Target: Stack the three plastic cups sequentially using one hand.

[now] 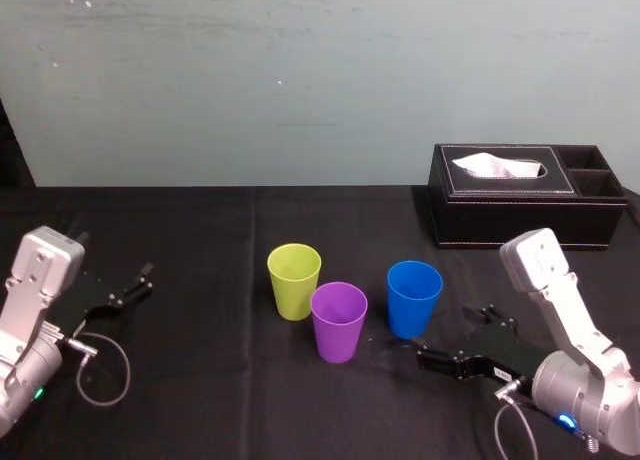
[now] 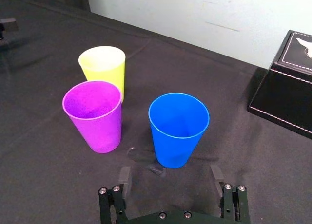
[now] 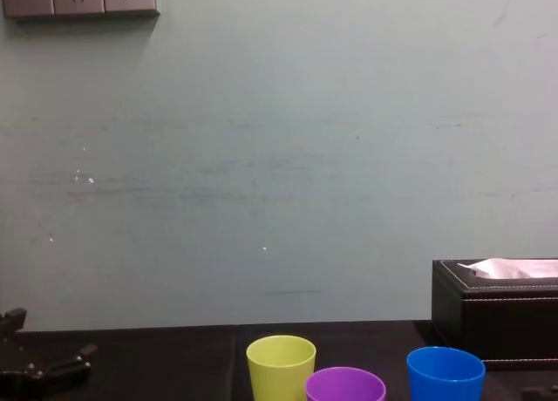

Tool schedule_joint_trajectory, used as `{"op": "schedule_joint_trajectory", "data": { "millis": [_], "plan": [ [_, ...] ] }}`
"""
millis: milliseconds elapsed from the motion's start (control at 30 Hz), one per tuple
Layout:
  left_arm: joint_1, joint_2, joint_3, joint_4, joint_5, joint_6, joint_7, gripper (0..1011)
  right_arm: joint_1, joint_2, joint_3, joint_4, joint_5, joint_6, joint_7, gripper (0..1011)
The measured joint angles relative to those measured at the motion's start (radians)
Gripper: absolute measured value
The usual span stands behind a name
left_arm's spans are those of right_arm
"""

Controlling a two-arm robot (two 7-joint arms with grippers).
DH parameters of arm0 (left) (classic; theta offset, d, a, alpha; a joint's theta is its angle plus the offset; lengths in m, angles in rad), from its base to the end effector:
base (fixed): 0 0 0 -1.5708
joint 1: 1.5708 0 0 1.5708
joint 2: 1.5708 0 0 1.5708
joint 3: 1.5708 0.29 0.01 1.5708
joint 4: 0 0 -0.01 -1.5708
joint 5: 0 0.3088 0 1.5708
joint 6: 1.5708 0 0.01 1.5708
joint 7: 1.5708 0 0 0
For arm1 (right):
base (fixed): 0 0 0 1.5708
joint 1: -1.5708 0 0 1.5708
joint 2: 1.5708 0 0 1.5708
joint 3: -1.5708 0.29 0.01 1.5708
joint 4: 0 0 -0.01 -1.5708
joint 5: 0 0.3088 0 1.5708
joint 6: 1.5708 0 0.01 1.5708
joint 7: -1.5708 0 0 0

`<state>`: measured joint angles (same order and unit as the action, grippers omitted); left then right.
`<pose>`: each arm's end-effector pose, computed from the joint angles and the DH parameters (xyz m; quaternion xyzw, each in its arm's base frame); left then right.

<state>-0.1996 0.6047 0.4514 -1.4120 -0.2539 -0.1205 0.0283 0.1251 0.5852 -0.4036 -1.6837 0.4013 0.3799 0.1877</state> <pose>0.3581 0.0827 -0.3022 0.1415 -0.1325 0.5799 0.7913 0.3351 -0.0394 -0.2550 -0.2057 0.0499 -0.4772 0.8529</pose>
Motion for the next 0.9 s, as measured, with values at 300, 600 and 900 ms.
{"op": "schedule_joint_trajectory", "data": {
  "millis": [300,600,900],
  "plan": [
    [0.000,0.000,0.000,0.000,0.000,0.000,0.000,1000,0.016,-0.040,0.002,0.032,-0.033,-0.002,-0.004,1003],
    [0.000,0.000,0.000,0.000,0.000,0.000,0.000,1000,0.042,-0.078,-0.003,0.077,-0.067,-0.013,-0.003,1003],
    [0.000,0.000,0.000,0.000,0.000,0.000,0.000,1000,0.072,-0.123,-0.006,0.125,-0.100,-0.021,-0.003,1003]
  ]
}}
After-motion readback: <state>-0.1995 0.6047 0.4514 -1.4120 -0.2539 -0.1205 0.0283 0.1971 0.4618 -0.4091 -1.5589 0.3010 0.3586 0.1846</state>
